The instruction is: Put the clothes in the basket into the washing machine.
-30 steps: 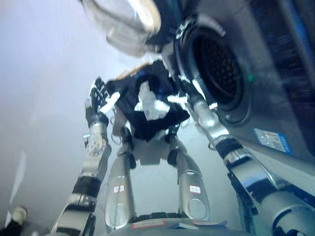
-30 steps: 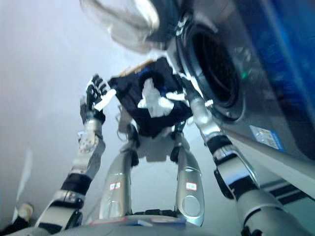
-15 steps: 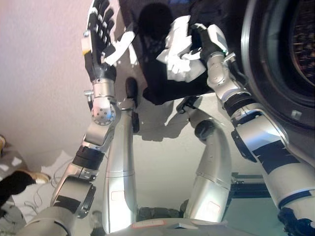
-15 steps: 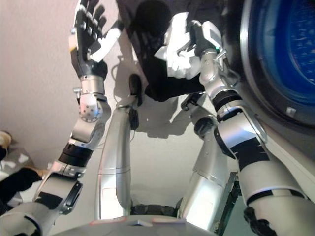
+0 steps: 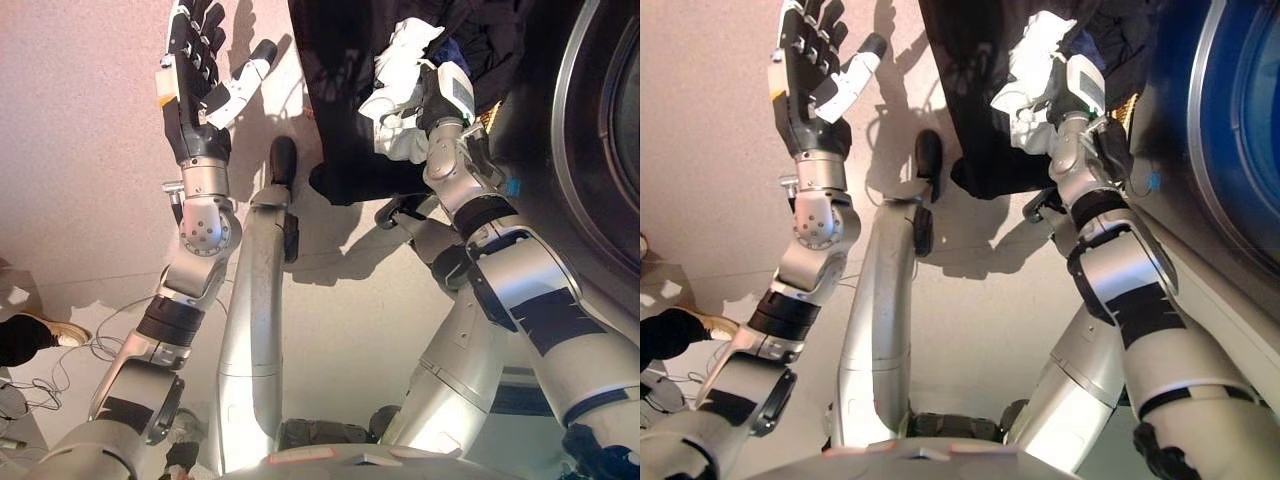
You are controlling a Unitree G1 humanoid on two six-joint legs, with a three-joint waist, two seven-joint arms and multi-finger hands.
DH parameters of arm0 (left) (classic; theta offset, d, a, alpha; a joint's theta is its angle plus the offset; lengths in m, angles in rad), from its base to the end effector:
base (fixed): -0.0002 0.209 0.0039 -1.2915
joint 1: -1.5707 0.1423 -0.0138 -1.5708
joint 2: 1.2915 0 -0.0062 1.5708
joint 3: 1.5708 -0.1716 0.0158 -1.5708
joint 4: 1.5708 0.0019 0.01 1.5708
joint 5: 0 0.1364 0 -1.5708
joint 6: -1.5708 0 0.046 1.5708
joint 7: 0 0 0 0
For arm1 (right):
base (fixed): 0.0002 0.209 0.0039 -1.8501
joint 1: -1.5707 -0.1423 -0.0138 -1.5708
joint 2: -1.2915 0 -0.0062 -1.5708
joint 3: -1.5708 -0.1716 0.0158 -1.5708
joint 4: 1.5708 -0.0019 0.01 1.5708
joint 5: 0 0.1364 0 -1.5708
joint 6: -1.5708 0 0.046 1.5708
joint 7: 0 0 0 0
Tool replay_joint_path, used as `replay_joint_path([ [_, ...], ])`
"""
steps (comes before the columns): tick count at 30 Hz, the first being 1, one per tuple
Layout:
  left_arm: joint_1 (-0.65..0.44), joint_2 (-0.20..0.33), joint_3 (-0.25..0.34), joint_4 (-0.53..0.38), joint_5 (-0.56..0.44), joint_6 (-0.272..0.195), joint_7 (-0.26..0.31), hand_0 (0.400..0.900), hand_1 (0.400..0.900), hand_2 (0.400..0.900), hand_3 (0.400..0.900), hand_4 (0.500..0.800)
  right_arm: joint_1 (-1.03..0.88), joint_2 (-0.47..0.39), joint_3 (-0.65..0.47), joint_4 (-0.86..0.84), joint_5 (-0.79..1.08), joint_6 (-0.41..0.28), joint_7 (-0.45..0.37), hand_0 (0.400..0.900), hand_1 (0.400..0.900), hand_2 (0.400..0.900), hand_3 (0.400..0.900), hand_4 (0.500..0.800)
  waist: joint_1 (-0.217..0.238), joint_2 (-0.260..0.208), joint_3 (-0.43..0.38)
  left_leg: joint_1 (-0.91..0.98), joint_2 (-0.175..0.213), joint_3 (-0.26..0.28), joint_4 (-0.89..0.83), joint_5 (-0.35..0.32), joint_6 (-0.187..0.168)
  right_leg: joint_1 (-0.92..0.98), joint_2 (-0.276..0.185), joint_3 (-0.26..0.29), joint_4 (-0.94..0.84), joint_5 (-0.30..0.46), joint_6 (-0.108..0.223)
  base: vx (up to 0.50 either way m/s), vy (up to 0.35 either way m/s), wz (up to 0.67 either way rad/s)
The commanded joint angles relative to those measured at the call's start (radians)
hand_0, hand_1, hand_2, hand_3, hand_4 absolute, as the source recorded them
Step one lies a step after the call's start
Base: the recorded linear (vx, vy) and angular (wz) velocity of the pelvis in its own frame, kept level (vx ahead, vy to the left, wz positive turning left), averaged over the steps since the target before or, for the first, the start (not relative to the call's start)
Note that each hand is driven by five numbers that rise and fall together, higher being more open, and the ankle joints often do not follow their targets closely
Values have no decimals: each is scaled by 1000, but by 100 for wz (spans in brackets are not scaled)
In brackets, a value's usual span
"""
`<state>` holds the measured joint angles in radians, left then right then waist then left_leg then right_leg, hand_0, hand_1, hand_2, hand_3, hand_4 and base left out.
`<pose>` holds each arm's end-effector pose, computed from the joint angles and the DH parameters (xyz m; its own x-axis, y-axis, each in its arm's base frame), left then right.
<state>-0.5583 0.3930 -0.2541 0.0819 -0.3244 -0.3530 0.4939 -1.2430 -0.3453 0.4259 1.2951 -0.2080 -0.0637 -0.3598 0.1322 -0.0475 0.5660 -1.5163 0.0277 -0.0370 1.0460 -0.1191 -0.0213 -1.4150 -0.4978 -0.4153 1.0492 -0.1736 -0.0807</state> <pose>0.2705 0.1405 0.1797 0.7461 0.1344 0.6522 -0.0695 0.9898 -0.1244 0.3650 -0.1609 0.1866 0.9621 -0.1434 0.2321 0.2711 0.5977 -0.7545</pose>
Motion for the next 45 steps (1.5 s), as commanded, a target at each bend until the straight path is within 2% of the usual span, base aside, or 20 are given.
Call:
replay_joint_path([
  [1, 52, -50, -1, -174, 18, -80, 11, 900, 900, 900, 900, 800, 124, 49, 17, 28, -2, -19, 17, 400, 400, 400, 400, 500, 3, 129, -88, 26, -50, 48, -59, -60, 82, -155, 18, 4, 26, -22, 140, 15, 19, -4],
  [6, 88, -50, 28, -157, 28, -68, 22, 900, 900, 900, 900, 800, 153, 27, -29, -55, 81, -47, -13, 400, 400, 400, 400, 500, -28, 93, -124, 28, -39, 65, -55, -65, 83, -155, 25, 10, 3, 1, 142, 15, 18, -13],
  [9, 108, -52, 48, -148, 31, -66, 25, 900, 900, 900, 900, 800, 180, -3, -63, -165, 142, -78, -26, 400, 400, 400, 400, 500, -59, 60, -154, 35, -27, 83, -60, -72, 80, -147, 46, 9, -32, 15, 141, 4, -3, -17],
  [12, 117, -49, 74, -130, 47, -59, 38, 900, 900, 900, 900, 800, 240, -49, -102, -380, 213, -116, -28, 400, 400, 400, 400, 500, -102, 34, -169, 77, -12, 81, -88, -73, 72, -84, 71, -15, -88, 27, 145, -15, 11, -21],
  [18, 151, -36, 138, -95, 71, -47, 62, 900, 900, 900, 900, 800, 429, -113, -278, -860, 376, -220, -28, 400, 400, 400, 400, 500, -179, -2, -186, 176, 22, 102, -161, -81, 68, 38, 121, -56, -200, 41, 164, -25, 23, -24],
  [24, 202, -44, 160, -92, 59, -43, 55, 900, 900, 900, 900, 800, 588, -58, -462, -1049, 571, -317, -22, 400, 400, 400, 400, 500, -217, -7, -205, 236, 29, 115, -189, -90, 76, 90, 148, -60, -230, 38, 170, -6, 33, -13],
  [26, 216, -47, 172, -95, 54, -43, 61, 900, 900, 900, 900, 800, 603, -24, -514, -1070, 610, -347, -64, 400, 400, 400, 400, 500, -224, -2, -212, 247, 32, 123, -193, -94, 78, 96, 152, -55, -233, 36, 171, 9, 40, -12],
  [30, 222, -56, 167, -99, 44, -51, 82, 900, 900, 900, 900, 800, 558, 32, -586, -1007, 626, -383, -167, 400, 400, 400, 400, 500, -225, 12, -220, 259, 32, 132, -201, -98, 84, 95, 154, -45, -232, 31, 170, 2, 11, -4],
  [31, 224, -57, 156, -103, 39, -59, 87, 900, 900, 900, 900, 800, 495, 34, -616, -903, 625, -378, -231, 400, 400, 400, 400, 500, -215, 24, -228, 259, 26, 132, -199, -100, 88, 90, 150, -38, -225, 29, 170, 14, 3, 3],
  [32, 219, -56, 155, -102, 39, -61, 87, 900, 900, 900, 900, 800, 479, 28, -616, -884, 629, -385, -230, 400, 400, 400, 400, 500, -214, 24, -225, 256, 26, 133, -198, -101, 89, 87, 149, -37, -223, 29, 170, 13, 7, 6],
  [34, 217, -45, 132, -112, 34, -76, 92, 900, 900, 900, 900, 800, 343, -29, -628, -699, 648, -376, -309, 400, 400, 400, 400, 500, -192, 42, -232, 250, 22, 135, -191, -103, 92, 74, 138, -28, -209, 26, 169, 7, 15, 7],
  [39, 208, -26, 34, -146, 18, -90, 78, 900, 900, 900, 900, 800, 88, -218, -595, -338, 737, -364, -398, 400, 400, 400, 400, 500, -133, 88, -231, 230, 10, 132, -167, -99, 95, 32, 108, 5, -158, 16, 165, 8, -2, 14],
  [42, 193, -4, -15, -156, 20, -83, 64, 900, 900, 900, 900, 800, 36, -324, -583, -209, 776, -347, -429, 400, 400, 400, 400, 500, -104, 114, -229, 217, 1, 128, -153, -95, 92, 15, 89, 22, -130, 8, 165, 14, -43, 23],
  [44, 200, 6, -38, -156, 18, -81, 54, 900, 900, 900, 900, 800, 16, -391, -549, -155, 803, -320, -393, 400, 400, 400, 400, 500, -89, 122, -230, 212, -2, 126, -149, -92, 91, 5, 80, 30, -119, 7, 166, 24, -26, 14],
  [45, 205, 13, -41, -156, 16, -81, 47, 900, 900, 900, 900, 800, 4, -423, -537, -128, 828, -310, -362, 547, 547, 547, 547, 588, -83, 125, -231, 210, -3, 127, -149, -91, 89, 0, 75, 33, -115, 7, 167, 24, -26, 10],
])
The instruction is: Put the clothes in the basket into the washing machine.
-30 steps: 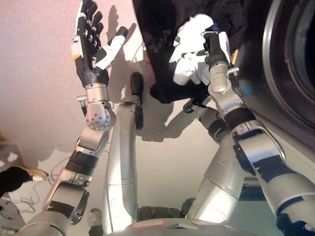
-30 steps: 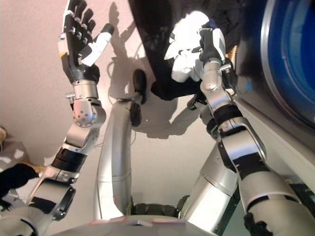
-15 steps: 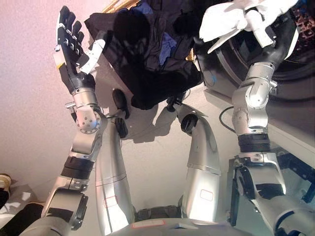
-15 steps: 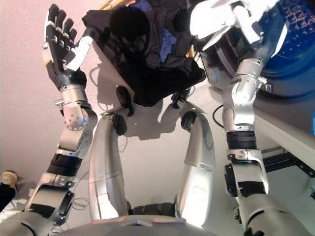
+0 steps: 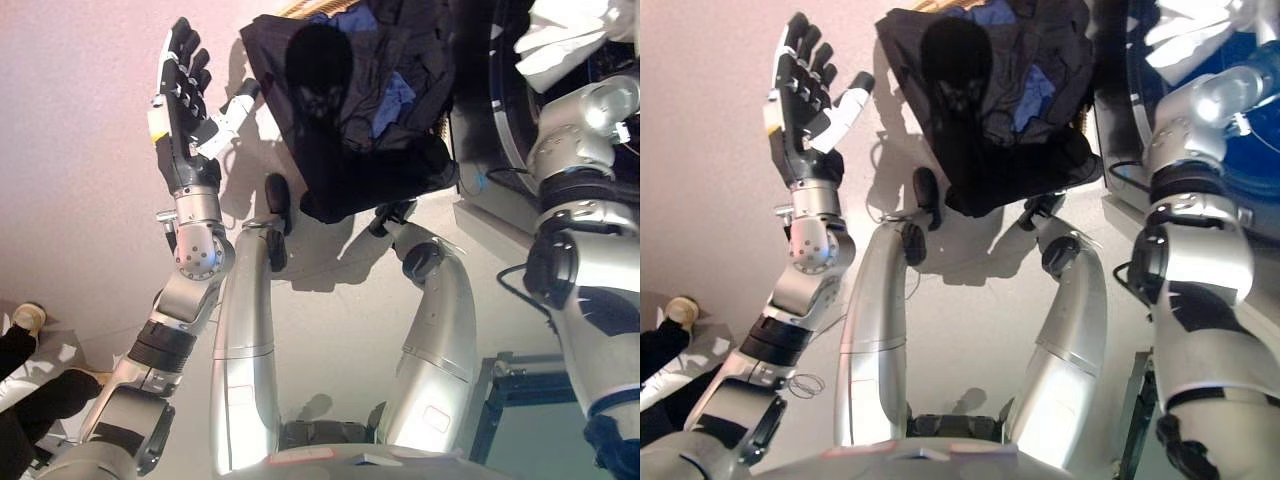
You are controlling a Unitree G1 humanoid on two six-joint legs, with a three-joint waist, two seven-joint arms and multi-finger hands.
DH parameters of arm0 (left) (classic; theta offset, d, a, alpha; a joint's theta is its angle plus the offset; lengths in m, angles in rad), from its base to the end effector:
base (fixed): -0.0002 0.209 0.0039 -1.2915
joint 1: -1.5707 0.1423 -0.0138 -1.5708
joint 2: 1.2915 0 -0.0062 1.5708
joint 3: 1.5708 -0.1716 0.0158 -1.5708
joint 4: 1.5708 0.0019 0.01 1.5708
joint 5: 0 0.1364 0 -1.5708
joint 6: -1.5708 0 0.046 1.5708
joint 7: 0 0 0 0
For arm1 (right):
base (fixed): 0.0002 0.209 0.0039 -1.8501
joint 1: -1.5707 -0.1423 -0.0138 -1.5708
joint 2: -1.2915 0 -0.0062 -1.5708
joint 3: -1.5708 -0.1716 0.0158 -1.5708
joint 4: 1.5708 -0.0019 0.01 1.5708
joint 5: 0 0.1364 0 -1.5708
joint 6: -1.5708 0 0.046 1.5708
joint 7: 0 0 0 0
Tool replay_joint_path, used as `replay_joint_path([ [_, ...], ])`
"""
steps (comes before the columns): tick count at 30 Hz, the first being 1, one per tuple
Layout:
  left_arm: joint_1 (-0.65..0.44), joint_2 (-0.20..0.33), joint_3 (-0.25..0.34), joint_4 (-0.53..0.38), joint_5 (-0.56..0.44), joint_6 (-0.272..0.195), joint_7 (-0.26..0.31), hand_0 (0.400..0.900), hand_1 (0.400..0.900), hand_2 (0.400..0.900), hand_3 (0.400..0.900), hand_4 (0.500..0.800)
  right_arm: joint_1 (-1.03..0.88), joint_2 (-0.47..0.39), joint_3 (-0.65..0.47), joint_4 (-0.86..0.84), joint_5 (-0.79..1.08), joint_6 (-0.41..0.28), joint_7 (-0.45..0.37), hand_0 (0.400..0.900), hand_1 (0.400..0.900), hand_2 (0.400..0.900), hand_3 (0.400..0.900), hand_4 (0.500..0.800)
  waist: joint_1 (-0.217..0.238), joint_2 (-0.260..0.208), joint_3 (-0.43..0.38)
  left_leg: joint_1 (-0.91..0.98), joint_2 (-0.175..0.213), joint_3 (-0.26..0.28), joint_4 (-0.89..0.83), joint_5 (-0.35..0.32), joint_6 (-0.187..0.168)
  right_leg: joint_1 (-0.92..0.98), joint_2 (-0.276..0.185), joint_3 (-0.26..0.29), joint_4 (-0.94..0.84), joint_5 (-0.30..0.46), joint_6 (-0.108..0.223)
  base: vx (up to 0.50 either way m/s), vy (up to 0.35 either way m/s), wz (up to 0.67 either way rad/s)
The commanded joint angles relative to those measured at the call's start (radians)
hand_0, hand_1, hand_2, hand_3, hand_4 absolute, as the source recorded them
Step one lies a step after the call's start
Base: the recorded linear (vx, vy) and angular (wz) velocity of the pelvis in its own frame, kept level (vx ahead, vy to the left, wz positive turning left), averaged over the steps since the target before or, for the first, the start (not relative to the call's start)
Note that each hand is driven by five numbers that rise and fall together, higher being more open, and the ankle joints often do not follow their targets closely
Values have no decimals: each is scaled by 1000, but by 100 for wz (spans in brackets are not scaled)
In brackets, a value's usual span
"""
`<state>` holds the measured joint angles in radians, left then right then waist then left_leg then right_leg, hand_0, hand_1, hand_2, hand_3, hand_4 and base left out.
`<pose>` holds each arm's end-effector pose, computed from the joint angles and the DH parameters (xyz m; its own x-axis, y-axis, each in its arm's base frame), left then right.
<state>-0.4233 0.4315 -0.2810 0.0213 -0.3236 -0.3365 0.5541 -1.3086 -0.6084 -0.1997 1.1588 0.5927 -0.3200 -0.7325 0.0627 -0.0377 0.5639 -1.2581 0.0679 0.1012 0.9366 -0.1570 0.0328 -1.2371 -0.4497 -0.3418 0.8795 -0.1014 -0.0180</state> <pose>0.2547 0.1482 0.1532 0.7991 0.1735 0.5756 -0.1344 0.9848 -0.1102 0.3359 -0.2718 0.2869 0.4347 -0.8934 0.1131 0.6468 0.3972 0.6511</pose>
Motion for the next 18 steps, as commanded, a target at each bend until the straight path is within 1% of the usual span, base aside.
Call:
replay_joint_path([
  [1, 76, -24, -17, -96, 9, -98, -24, 900, 900, 900, 900, 800, 66, -184, 90, 28, 65, -52, 43, 900, 900, 900, 900, 800, -10, 118, -229, -51, -43, -11, -38, -51, 33, -182, 23, -38, 57, -64, 106, 22, -37, 10],
  [2, 82, -20, -21, -95, 1, -97, -33, 900, 900, 900, 900, 800, 60, -217, 91, 57, 105, -48, 63, 900, 900, 900, 900, 800, -7, 118, -231, -53, -45, -11, -36, -51, 31, -186, 21, -34, 58, -63, 107, 27, -38, 10],
  [4, 86, -22, -31, -83, -11, -92, -45, 900, 900, 900, 900, 800, 55, -237, 103, 77, 145, -56, 85, 900, 900, 900, 900, 800, -6, 119, -234, -55, -45, -9, -37, -48, 29, -187, 20, -30, 59, -62, 106, 33, -18, 3],
  [8, 77, -26, -33, -68, -19, -90, -49, 900, 900, 900, 900, 800, 70, -232, 110, 88, 148, -63, 91, 900, 900, 900, 900, 800, -16, 119, -239, -56, -43, -6, -33, -48, 24, -185, 22, -27, 59, -59, 106, 17, -9, 0],
  [18, 70, -29, -30, -71, -21, -91, -49, 900, 900, 900, 900, 800, 67, -204, 119, 69, 154, -87, 93, 900, 900, 900, 900, 800, -26, 124, -250, -55, -41, -3, -23, -53, 24, -182, 30, -19, 59, -53, 106, 1, 1, -2],
])
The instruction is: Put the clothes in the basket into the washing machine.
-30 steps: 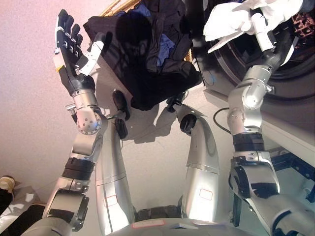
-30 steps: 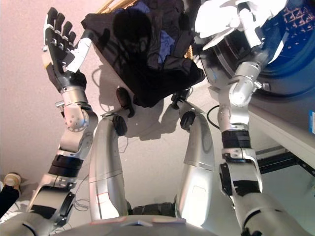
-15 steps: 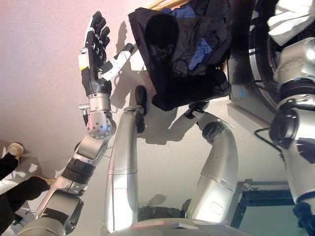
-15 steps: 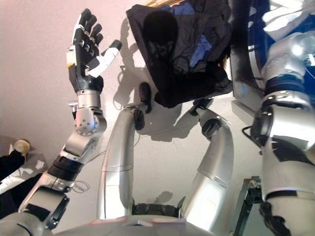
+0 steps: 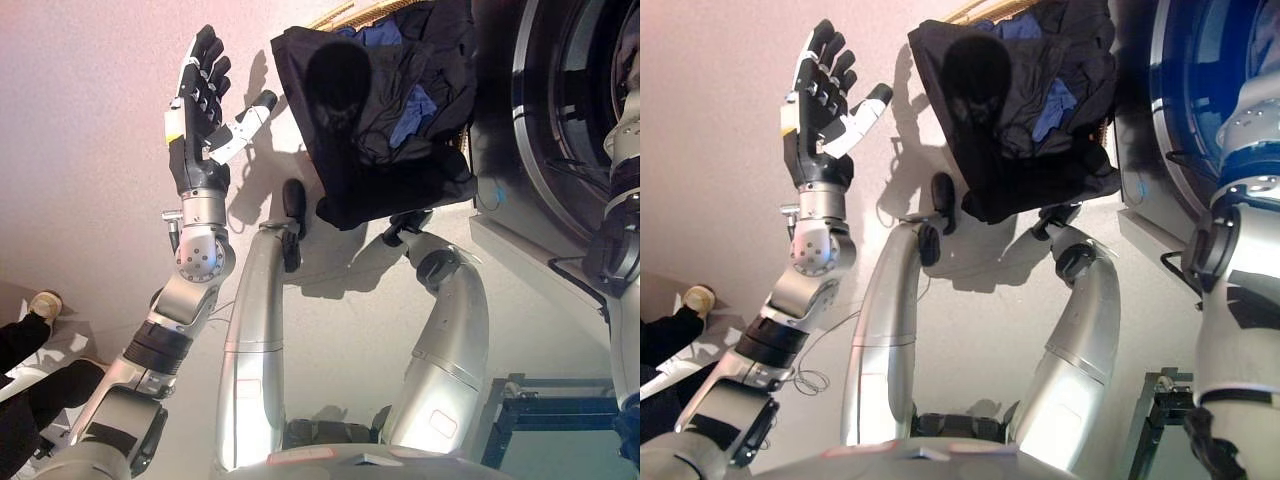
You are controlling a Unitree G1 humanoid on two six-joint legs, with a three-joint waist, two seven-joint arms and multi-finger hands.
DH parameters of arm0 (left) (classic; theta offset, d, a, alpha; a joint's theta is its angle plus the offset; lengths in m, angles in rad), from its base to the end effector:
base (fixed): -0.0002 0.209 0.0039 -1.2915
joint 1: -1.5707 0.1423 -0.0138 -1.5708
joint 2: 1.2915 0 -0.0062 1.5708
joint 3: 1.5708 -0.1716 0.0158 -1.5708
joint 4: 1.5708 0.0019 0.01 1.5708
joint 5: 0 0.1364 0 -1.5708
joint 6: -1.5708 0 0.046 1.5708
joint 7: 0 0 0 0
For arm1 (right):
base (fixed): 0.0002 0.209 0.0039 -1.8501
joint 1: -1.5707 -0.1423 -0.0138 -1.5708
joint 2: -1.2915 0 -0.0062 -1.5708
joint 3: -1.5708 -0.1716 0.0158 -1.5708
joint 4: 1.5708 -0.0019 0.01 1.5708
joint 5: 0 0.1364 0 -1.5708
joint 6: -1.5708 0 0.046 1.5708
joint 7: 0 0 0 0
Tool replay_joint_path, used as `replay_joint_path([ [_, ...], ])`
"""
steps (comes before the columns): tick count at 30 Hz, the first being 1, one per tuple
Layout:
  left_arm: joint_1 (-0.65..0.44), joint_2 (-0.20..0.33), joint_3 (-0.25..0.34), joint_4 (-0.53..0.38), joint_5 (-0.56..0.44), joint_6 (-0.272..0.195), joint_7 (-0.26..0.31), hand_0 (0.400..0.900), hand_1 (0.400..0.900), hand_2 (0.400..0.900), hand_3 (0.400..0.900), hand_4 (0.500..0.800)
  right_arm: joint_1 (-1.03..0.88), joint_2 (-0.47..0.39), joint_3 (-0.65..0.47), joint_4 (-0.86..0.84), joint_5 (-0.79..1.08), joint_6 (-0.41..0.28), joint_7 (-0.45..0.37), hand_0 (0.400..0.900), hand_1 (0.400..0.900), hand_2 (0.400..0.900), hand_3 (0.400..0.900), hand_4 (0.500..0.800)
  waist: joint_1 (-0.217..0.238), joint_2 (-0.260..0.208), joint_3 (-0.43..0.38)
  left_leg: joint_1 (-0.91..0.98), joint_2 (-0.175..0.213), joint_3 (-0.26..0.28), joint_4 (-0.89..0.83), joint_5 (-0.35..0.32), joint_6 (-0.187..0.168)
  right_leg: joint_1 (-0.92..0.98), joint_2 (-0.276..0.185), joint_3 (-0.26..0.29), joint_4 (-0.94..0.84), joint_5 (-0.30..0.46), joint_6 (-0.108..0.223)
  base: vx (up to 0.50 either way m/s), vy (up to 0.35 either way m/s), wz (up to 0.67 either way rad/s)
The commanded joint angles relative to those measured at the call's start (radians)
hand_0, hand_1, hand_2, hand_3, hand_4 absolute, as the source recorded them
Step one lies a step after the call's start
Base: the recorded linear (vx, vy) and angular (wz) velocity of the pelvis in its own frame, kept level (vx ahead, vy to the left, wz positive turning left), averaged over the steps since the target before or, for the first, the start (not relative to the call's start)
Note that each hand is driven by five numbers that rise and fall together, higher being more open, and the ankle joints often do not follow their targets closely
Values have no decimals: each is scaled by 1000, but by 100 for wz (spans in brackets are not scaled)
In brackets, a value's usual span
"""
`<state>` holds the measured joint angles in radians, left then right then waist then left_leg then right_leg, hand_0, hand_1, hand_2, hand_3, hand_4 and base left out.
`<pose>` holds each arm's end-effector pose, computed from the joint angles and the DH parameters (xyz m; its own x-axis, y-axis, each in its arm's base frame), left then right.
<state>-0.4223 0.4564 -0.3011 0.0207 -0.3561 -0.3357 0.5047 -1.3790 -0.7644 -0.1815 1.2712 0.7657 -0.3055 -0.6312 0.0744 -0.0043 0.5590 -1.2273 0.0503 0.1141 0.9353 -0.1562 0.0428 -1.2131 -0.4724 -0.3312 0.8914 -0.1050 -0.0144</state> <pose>0.2543 0.1496 0.1520 0.8169 0.1120 0.5658 -0.0820 0.9935 -0.0784 0.3149 -0.3145 0.3061 0.4116 -0.9088 0.0678 0.5995 0.3261 0.7309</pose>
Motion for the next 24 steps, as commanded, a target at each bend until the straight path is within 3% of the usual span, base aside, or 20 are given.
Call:
replay_joint_path([
  [1, 68, -56, -9, -69, 12, -93, 3, 900, 900, 900, 900, 800, 138, -38, 101, -53, -21, -108, -11, 900, 900, 900, 900, 800, -39, 91, -245, -85, -23, -14, -22, -53, 13, -205, 53, -29, 47, -49, 103, -6, 10, -5],
  [6, 56, -71, 10, -60, 22, -89, 26, 900, 900, 900, 900, 800, 182, 73, 113, -194, -51, -147, -25, 900, 900, 900, 900, 800, -55, 89, -237, -77, -18, -8, -30, -49, 15, -192, 60, -29, 36, -40, 104, -17, 35, -12],
  [8, 44, -97, 33, -49, 27, -81, 43, 900, 900, 900, 900, 800, 263, 216, 129, -384, -97, -179, -10, 900, 900, 900, 900, 800, -76, 83, -229, -61, -12, 2, -48, -45, 14, -169, 73, -36, 9, -31, 106, -11, 49, -22],
  [11, 48, -123, 56, -11, 28, -64, 50, 900, 900, 900, 900, 800, 408, 388, 139, -605, -193, -163, 9, 900, 900, 900, 900, 800, -114, 67, -225, -12, -7, 18, -105, -39, 13, -114, 90, -57, -45, -21, 113, -8, 44, -21],
  [15, 79, -145, 76, 36, 9, -53, 40, 900, 900, 900, 900, 800, 597, 524, 153, -816, -249, -146, 62, 900, 900, 900, 900, 800, -145, 48, -233, 85, 2, 32, -203, -30, 18, -18, 109, -86, -122, -6, 131, 1, 29, -13],
  [19, 146, -177, 88, 111, -26, -29, -1, 900, 900, 900, 900, 800, 807, 607, 176, -931, -269, -114, 150, 900, 900, 900, 900, 800, -176, 25, -246, 242, 12, 42, -326, -24, 25, 122, 122, -103, -212, 15, 154, 56, 33, -13],
  [24, 208, -220, 128, 316, -87, -15, -95, 900, 900, 900, 900, 800, 979, 611, 220, -791, -327, -43, 268, 900, 900, 900, 900, 800, -204, -11, -263, 562, 20, 62, -519, -3, 12, 400, 143, -112, -387, 61, 184, 196, 15, -16],
])
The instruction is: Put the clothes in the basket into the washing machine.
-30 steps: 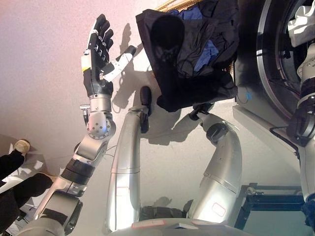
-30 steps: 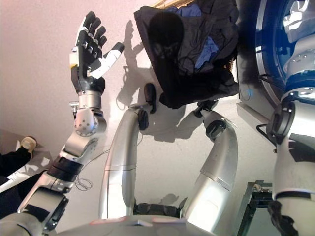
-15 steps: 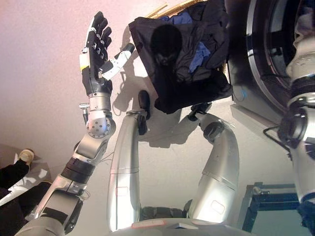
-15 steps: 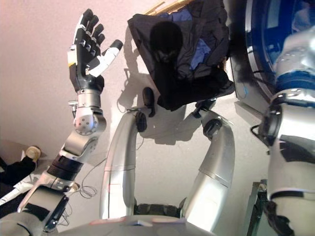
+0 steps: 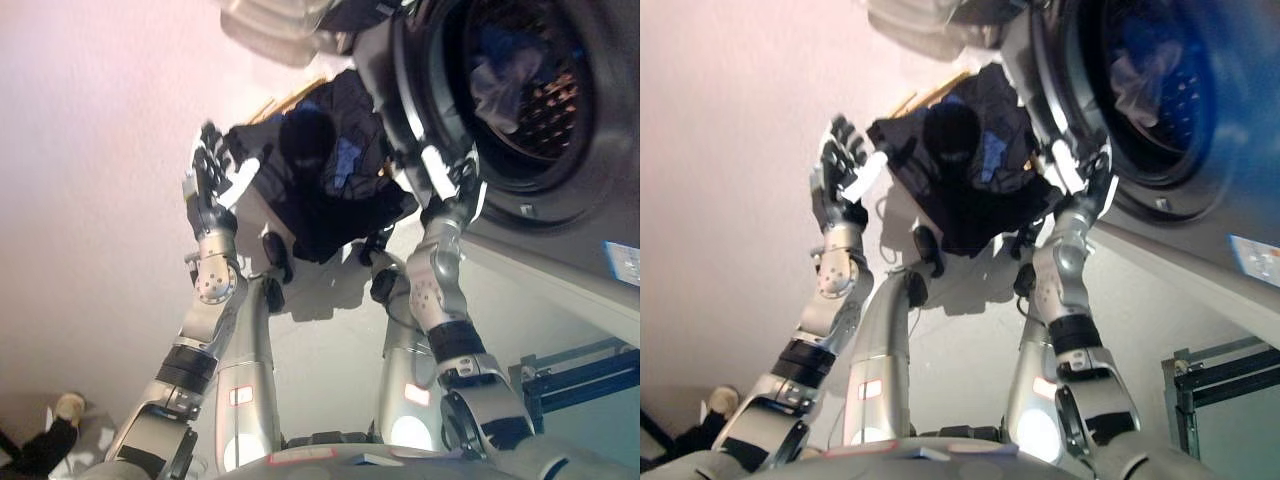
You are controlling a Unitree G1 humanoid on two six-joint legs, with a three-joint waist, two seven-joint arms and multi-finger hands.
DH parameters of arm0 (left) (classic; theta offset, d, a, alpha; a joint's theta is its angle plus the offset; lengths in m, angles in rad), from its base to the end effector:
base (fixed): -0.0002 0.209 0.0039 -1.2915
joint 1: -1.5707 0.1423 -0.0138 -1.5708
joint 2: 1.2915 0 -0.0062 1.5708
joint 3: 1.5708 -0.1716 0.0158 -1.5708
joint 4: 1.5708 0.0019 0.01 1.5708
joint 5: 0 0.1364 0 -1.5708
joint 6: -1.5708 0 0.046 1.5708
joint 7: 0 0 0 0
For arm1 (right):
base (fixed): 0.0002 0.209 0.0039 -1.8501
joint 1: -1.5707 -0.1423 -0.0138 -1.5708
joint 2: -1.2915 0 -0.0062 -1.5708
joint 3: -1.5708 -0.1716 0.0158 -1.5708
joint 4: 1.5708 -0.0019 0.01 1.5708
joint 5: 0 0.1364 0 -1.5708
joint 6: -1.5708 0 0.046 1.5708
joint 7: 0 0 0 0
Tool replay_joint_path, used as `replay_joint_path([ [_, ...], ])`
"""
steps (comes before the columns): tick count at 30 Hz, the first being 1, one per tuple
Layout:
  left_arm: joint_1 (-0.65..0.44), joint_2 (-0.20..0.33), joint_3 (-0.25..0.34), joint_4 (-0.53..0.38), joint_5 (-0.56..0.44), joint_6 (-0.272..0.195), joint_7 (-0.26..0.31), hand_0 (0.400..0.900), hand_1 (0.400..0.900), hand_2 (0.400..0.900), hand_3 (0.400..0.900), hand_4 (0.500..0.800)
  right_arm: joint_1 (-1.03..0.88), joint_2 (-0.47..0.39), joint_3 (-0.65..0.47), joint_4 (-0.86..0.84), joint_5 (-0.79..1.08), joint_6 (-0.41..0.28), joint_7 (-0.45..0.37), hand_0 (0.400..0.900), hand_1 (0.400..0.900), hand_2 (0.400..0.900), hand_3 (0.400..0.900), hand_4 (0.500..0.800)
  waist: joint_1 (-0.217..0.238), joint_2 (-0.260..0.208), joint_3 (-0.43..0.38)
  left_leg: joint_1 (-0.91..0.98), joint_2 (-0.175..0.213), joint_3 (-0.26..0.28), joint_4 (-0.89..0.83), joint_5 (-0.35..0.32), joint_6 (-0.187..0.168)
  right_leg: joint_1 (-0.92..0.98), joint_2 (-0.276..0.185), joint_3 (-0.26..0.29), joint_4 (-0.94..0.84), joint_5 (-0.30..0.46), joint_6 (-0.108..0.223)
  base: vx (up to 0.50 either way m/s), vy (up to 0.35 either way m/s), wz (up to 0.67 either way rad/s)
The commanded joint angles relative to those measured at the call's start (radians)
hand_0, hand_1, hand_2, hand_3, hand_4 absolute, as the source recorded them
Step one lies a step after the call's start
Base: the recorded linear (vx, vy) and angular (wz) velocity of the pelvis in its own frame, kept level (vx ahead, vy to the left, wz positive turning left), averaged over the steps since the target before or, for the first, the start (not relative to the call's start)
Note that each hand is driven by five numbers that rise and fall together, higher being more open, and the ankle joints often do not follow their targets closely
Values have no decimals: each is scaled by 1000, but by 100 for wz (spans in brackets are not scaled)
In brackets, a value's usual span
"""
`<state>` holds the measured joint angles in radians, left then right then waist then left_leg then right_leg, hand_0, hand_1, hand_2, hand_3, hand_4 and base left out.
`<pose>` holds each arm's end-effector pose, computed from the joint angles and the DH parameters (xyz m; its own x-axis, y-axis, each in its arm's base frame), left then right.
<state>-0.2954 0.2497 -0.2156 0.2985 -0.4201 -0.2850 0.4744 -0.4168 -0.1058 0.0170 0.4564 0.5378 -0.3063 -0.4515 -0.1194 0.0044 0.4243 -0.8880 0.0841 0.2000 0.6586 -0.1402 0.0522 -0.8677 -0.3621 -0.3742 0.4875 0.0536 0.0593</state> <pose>0.2506 0.1515 0.0741 0.9446 0.2951 0.1438 -0.2644 0.9436 -0.1995 0.2731 -0.1529 0.0793 0.8983 -0.4385 0.0270 0.3792 0.8050 0.4563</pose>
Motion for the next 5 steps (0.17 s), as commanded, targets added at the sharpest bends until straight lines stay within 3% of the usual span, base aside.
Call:
replay_joint_path([
  [1, 84, -38, 50, 117, -67, -55, -99, 900, 900, 900, 900, 800, 41, -57, 39, 103, -147, -11, 107, 900, 900, 900, 900, 800, -17, -30, -142, 293, -11, -15, -289, -11, -8, 120, 44, -75, -30, -85, 118, 313, 20, -25],
  [3, 112, -42, 70, 194, -88, -47, -152, 900, 900, 900, 900, 800, 87, -57, 49, 178, -165, 10, 140, 900, 900, 900, 900, 800, -22, -38, -148, 435, -17, 16, -384, 42, -15, 267, 69, -113, -138, -35, 113, 270, 13, -16],
  [4, 124, -45, 74, 248, -71, -40, -177, 900, 900, 900, 900, 800, 104, -63, 70, 264, -203, 35, 164, 900, 900, 900, 900, 800, -21, -38, -154, 528, -15, 11, -433, 32, -37, 358, 97, -100, -185, -42, 138, 205, -5, -10],
  [5, 137, -39, 71, 273, -42, -31, -200, 900, 900, 900, 900, 800, 120, -69, 86, 298, -237, 49, 174, 900, 900, 900, 900, 800, -24, -45, -161, 574, -22, 34, -461, 68, -36, 419, 107, -124, -239, -10, 125, 202, -15, -11],
])
